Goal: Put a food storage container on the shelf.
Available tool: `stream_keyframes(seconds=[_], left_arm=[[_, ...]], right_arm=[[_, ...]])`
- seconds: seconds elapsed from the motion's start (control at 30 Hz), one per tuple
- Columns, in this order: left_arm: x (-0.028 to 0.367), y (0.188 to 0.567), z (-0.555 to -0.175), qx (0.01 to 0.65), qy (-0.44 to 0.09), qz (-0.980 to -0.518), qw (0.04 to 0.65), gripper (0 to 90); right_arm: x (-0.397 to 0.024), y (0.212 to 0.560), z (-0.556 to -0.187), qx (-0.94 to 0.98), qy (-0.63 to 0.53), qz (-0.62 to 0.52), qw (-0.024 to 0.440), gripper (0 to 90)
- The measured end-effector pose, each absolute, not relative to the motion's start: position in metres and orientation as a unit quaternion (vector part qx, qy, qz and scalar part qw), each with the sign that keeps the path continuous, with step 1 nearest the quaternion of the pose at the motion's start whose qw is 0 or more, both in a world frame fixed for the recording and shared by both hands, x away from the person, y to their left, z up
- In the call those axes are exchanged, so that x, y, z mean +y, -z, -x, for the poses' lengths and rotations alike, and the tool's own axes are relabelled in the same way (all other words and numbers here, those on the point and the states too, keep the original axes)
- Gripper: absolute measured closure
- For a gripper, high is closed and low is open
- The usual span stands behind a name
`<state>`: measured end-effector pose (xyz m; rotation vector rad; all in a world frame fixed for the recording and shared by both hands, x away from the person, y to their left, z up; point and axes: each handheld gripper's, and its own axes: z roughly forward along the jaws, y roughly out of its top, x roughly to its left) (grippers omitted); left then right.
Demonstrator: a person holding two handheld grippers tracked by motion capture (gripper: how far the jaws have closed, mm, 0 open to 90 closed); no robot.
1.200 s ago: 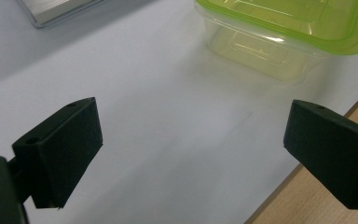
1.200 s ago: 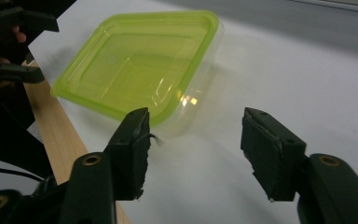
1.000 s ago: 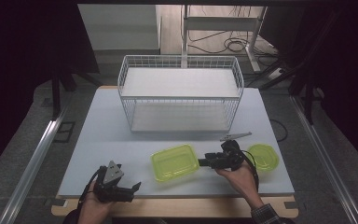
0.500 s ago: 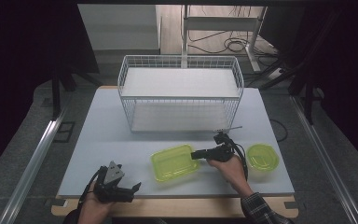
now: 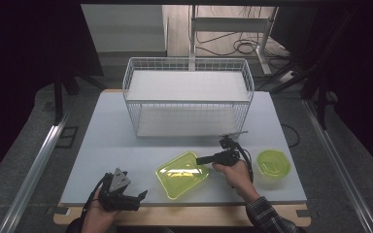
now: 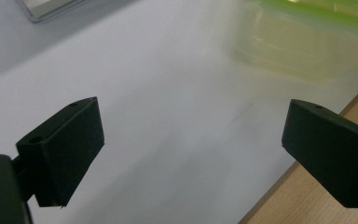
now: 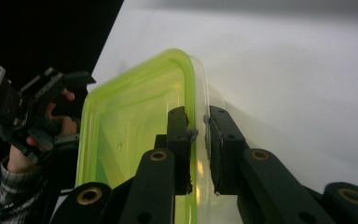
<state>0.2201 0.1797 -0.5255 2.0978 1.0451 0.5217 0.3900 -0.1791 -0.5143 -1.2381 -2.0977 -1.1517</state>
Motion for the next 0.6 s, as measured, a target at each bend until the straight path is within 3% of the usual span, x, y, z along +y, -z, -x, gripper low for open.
stream_keyframes(seconds=[0.6], left_arm=[[0.181,0.525,-0.22,0.41,-0.199,-0.811,0.367,5.0]], right_arm=[[-0.193,0.473,-0.387,-0.734,0.472,0.444,0.202,80.3]])
